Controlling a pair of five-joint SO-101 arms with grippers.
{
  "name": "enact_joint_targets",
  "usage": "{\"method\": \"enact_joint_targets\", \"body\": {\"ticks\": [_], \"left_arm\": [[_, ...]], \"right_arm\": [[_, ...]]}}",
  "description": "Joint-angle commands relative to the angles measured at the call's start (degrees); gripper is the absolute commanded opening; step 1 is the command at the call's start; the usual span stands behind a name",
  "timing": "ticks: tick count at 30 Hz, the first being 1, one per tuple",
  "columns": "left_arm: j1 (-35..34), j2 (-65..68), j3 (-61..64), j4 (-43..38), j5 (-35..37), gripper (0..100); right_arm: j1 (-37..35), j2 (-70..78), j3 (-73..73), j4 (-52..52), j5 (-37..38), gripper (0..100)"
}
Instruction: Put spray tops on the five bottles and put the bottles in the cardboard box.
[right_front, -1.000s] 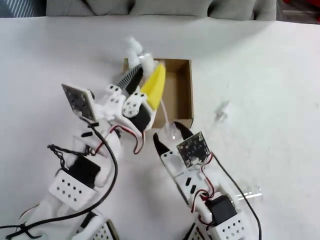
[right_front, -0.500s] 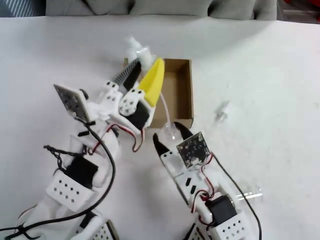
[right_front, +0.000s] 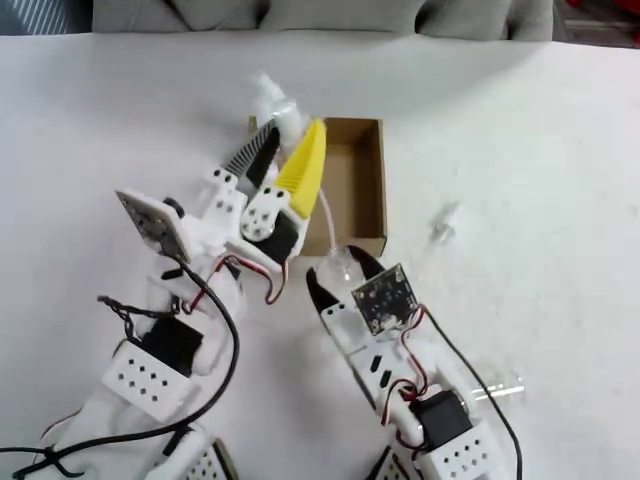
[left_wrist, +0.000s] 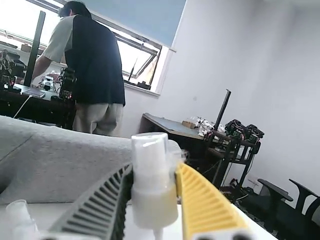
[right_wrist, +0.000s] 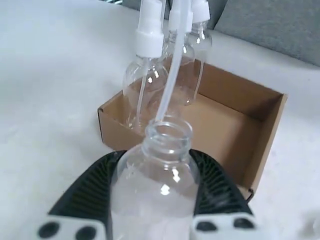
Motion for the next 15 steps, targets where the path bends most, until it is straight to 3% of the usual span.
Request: {"method": "enact_joint_targets", "body": {"ticks": [1, 9, 15], "left_arm": [[-0.31, -1.10, -0.26, -2.55, -0.35, 2], [1.89, -1.10, 6.86, -8.35, -0.26, 2], [4.00, -1.54, 10.55, -8.35, -0.26, 2]], "right_arm": [[-0.57, -0.57, -0.79, -0.13, -0.53, 1.5], [-0.66, -0.57, -0.79, -0.13, -0.53, 1.5], [-0.66, -0.57, -0.79, -0.13, -0.53, 1.5]]}}
